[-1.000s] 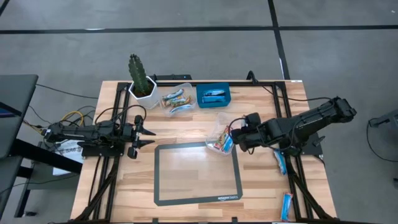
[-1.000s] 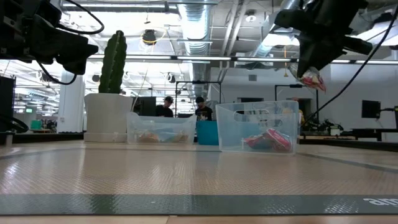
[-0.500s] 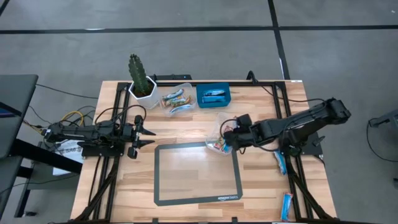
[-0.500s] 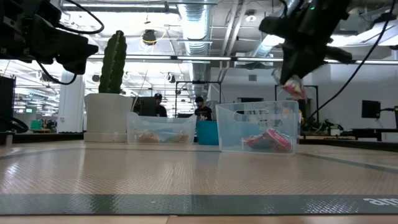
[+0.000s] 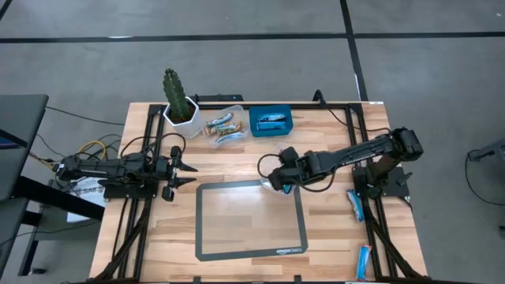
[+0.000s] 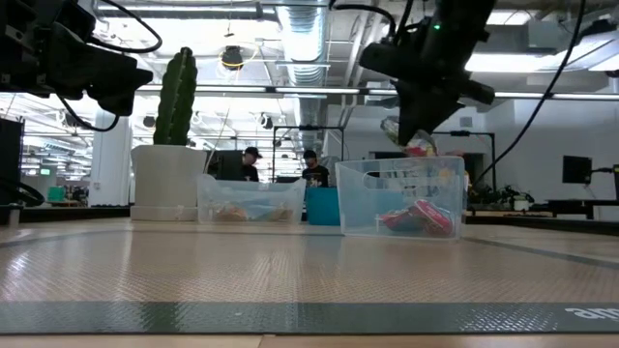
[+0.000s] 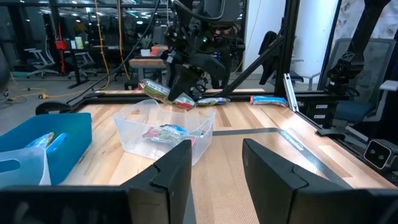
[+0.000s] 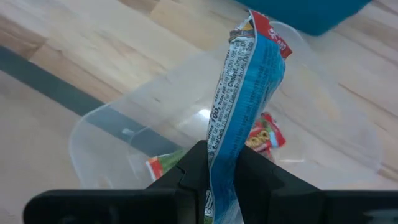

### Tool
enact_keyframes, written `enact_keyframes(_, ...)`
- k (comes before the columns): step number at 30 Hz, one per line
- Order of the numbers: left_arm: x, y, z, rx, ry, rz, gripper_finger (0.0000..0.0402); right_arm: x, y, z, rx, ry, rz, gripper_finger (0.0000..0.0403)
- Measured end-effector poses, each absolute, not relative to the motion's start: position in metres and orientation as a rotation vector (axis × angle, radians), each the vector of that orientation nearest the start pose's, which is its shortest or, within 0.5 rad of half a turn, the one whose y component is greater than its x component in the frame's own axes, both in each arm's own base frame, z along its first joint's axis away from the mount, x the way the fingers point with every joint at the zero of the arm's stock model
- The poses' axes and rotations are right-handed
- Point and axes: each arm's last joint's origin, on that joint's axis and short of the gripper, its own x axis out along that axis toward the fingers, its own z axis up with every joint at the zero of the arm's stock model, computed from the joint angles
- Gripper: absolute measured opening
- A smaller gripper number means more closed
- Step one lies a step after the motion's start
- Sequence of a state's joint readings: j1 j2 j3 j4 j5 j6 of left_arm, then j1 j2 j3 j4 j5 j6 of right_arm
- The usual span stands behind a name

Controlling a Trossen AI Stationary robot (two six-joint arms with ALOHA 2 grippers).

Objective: Pick and place Granola Bars by type
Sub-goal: Put the red granola bar into the bottom transparent bin

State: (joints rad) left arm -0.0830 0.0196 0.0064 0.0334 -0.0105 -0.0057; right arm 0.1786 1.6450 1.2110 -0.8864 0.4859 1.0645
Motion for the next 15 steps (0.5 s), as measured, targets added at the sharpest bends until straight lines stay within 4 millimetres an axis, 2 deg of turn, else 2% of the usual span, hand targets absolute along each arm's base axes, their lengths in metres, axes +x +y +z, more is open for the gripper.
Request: enact_keyframes(15,0.0982,-0.0079,0.1673,-0.009,-0.020,-0.072,0.0135,0.3083,0.0403,0.2245,0.466,0.966,-0.879,0.0062)
